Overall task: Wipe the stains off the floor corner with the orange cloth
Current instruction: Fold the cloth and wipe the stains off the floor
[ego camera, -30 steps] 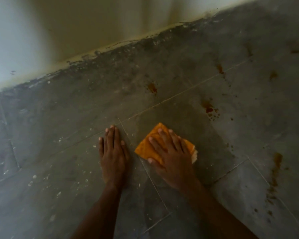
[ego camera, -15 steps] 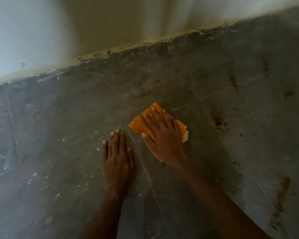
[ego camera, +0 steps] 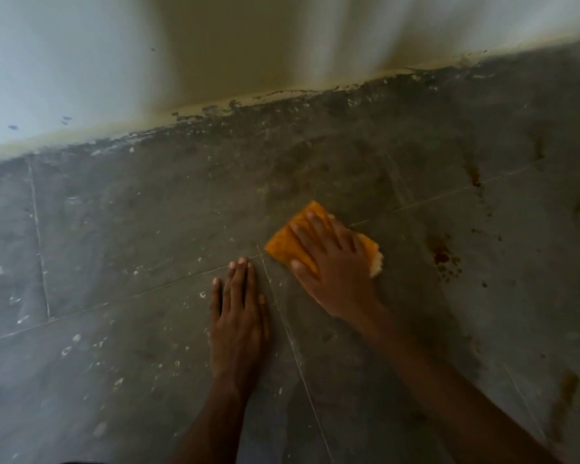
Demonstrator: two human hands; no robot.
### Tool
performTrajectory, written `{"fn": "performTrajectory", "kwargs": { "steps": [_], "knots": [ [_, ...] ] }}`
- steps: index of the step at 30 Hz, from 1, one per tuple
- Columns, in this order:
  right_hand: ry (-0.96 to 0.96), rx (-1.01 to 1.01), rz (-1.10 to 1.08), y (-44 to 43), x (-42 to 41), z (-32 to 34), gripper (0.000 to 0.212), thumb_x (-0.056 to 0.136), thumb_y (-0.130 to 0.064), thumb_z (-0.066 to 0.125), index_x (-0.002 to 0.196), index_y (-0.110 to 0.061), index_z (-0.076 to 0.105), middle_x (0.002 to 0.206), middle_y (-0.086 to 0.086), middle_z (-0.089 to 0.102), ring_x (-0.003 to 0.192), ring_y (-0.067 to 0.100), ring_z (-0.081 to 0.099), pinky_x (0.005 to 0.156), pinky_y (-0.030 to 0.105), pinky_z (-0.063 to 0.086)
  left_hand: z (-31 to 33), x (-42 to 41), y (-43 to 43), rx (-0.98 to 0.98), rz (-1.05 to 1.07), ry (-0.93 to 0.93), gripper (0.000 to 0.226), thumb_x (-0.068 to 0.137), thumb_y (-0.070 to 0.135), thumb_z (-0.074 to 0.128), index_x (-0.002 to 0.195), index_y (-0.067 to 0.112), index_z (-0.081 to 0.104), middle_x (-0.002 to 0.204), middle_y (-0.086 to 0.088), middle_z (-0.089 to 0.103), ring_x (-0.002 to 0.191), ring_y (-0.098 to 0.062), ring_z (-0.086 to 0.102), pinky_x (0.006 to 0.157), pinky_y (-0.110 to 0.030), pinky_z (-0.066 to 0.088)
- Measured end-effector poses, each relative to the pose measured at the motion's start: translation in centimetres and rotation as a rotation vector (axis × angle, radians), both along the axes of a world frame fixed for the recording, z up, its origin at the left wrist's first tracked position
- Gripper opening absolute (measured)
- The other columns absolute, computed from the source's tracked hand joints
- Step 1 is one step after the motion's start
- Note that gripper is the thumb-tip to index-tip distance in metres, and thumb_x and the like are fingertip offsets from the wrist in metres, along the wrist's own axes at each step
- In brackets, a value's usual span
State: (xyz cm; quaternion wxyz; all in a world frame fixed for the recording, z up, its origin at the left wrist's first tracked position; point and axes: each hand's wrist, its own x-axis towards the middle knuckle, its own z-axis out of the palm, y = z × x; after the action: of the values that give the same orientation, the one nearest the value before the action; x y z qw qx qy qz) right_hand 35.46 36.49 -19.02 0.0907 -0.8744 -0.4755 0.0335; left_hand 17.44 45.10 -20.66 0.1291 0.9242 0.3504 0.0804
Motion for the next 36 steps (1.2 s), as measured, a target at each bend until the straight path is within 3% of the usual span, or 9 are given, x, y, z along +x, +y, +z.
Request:
{"fn": "performTrajectory", "kwargs": {
  "steps": [3,6,10,15,18,22,28,32,36],
  "knots": [
    [-0.037,-0.027,-0.309,-4.2,4.3,-0.5,0.064,0.095,-0.06,0.031,0.154,-0.036,0.031,0.164,0.002,0.03,0.148,0.035,0.029,0.114,0.055,0.03,0.2,0.0,-0.2,-0.016,-0.001,0.008,0.054,0.101,0.027,0.03,0.15,0.005,0.029,0.158,-0.011,0.028,0.149,-0.02,0.02,0.12,-0.046,0.019],
    [0.027,-0.016,-0.578,-0.6,9.3,-0.1,0.065,0.095,-0.057,0.027,0.155,-0.03,0.032,0.165,0.007,0.026,0.152,0.036,0.02,0.12,0.058,0.02,0.3,-0.1,-0.4,-0.041,-0.008,0.006,0.055,0.101,0.029,0.028,0.151,0.006,0.026,0.159,-0.011,0.026,0.149,-0.019,0.018,0.122,-0.045,0.015],
    [-0.032,0.044,-0.379,1.7,3.7,-0.4,0.058,0.098,-0.051,0.038,0.152,-0.033,0.036,0.163,0.001,0.032,0.151,0.032,0.024,0.116,0.052,0.022,0.2,-0.1,-0.2,-0.027,-0.002,-0.003,0.055,0.102,0.03,0.03,0.151,0.007,0.025,0.159,-0.011,0.025,0.15,-0.02,0.016,0.122,-0.044,0.012],
    [-0.113,-0.005,-0.044,-14.2,-11.1,-0.8,0.06,0.098,-0.055,0.039,0.155,-0.039,0.028,0.165,-0.007,0.024,0.15,0.026,0.029,0.109,0.048,0.029,0.6,-0.2,-0.4,-0.052,-0.01,-0.015,0.069,0.099,0.05,0.032,0.152,0.008,0.02,0.161,-0.009,0.02,0.15,-0.02,0.011,0.123,-0.043,0.009],
    [-0.146,-0.02,-0.276,-21.8,-8.2,-1.3,0.059,0.097,-0.051,0.038,0.154,-0.038,0.031,0.162,-0.002,0.032,0.147,0.03,0.035,0.107,0.051,0.036,0.5,-0.4,-1.0,-0.056,-0.035,-0.047,0.072,0.098,0.055,0.03,0.152,0.009,0.018,0.161,-0.009,0.02,0.15,-0.02,0.011,0.123,-0.042,0.008],
    [-0.052,0.015,-0.753,-17.5,-2.0,-0.8,0.057,0.097,-0.052,0.034,0.15,-0.032,0.041,0.16,0.001,0.037,0.142,0.038,0.037,0.109,0.057,0.031,0.5,-0.5,-1.6,-0.044,0.01,-0.085,0.073,0.095,0.054,0.036,0.15,0.007,0.024,0.158,-0.013,0.023,0.149,-0.024,0.016,0.123,-0.045,0.009],
    [-0.108,-0.011,-0.353,-23.8,-15.1,-1.4,0.056,0.1,-0.051,0.038,0.154,-0.038,0.031,0.164,-0.006,0.028,0.15,0.027,0.03,0.109,0.048,0.029,1.5,2.6,-12.0,-0.154,-0.248,-0.211,0.064,0.093,0.044,0.043,0.145,0.007,0.038,0.154,-0.011,0.036,0.148,-0.025,0.022,0.122,-0.042,0.014],
    [-0.093,-0.053,-0.713,-33.4,-15.3,-1.4,0.057,0.098,-0.053,0.031,0.153,-0.036,0.035,0.162,-0.003,0.033,0.147,0.031,0.035,0.109,0.051,0.037,1.1,5.4,-17.6,-0.232,-0.43,-0.19,0.068,0.092,0.05,0.04,0.145,0.007,0.038,0.155,-0.009,0.035,0.148,-0.022,0.02,0.122,-0.041,0.014],
    [-0.034,0.025,-1.051,-30.3,-8.6,-1.3,0.059,0.097,-0.054,0.035,0.151,-0.034,0.039,0.16,0.001,0.038,0.148,0.036,0.03,0.113,0.057,0.032,0.6,7.8,-19.3,-0.174,-0.532,-0.184,0.064,0.095,0.045,0.039,0.146,0.005,0.036,0.155,-0.011,0.035,0.148,-0.024,0.021,0.122,-0.041,0.012]
  ]
}}
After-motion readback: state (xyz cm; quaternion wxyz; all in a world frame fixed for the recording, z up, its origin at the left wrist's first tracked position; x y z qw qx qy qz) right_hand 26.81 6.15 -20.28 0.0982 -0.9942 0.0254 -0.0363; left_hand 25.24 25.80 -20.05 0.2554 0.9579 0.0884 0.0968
